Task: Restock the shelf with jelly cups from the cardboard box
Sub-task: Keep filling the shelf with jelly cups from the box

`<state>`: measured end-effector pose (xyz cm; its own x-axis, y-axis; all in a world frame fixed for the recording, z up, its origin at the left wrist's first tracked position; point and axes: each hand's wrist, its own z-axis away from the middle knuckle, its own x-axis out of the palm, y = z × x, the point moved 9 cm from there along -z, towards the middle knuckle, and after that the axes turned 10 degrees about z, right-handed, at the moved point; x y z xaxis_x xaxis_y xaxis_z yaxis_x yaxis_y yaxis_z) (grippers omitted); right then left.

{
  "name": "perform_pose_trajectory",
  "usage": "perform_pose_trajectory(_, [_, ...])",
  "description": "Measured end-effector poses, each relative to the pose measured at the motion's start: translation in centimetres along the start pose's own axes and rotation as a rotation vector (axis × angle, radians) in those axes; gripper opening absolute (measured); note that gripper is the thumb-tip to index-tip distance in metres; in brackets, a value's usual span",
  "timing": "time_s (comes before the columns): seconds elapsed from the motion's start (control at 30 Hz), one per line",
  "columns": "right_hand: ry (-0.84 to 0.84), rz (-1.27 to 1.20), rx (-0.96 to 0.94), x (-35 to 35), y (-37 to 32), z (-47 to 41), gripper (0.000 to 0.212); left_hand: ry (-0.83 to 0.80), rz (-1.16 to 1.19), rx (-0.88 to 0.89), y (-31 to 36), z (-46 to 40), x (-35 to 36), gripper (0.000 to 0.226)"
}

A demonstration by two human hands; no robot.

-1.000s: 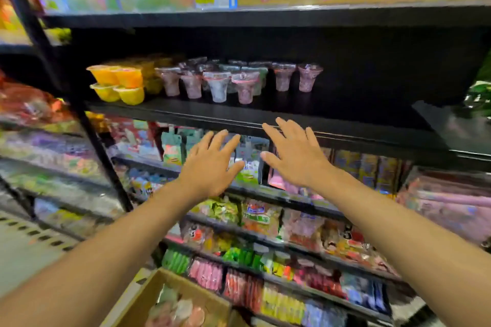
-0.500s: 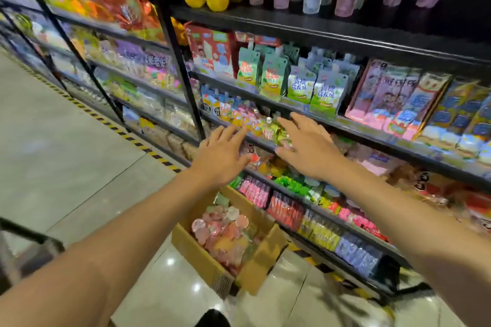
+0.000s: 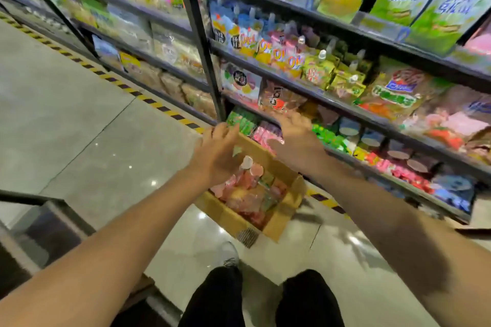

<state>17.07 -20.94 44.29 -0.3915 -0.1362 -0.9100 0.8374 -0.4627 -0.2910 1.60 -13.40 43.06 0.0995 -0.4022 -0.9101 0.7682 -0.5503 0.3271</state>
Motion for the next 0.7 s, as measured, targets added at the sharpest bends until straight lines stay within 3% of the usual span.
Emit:
perform_pose_trajectory(0.13, [-0.084,0.021,0.062,6.4,2.4,-3.4,0.068,-0.019,0.054,0.077,-1.8,-3.5,4.5,0.054])
perform_pose_trajectory(0.27, [-0.092,0.023,0.082,13.8,5.5,-6.9,0.058,-0.06,0.238,-0.048,-6.3,-7.4,11.9,0.07])
perform_pose_trajectory(0.37, [-0.107,0.005,0.077,21.5,8.5,-11.4,0.053,-0.031,0.285,-0.067,-9.8,-11.4,19.2,0.068])
perform_pose_trajectory(0.57, [-0.152,-0.01,0.036,39.3,11.1,-21.1,0.046,-0.067,0.215,-0.236,-19.5,-17.9,35.4,0.06])
perform_pose_trajectory(0.7, [-0.158,-0.02,-0.02,50.7,11.1,-26.0,0.047,-0.156,0.119,-0.26,-25.7,-19.9,45.4,0.068])
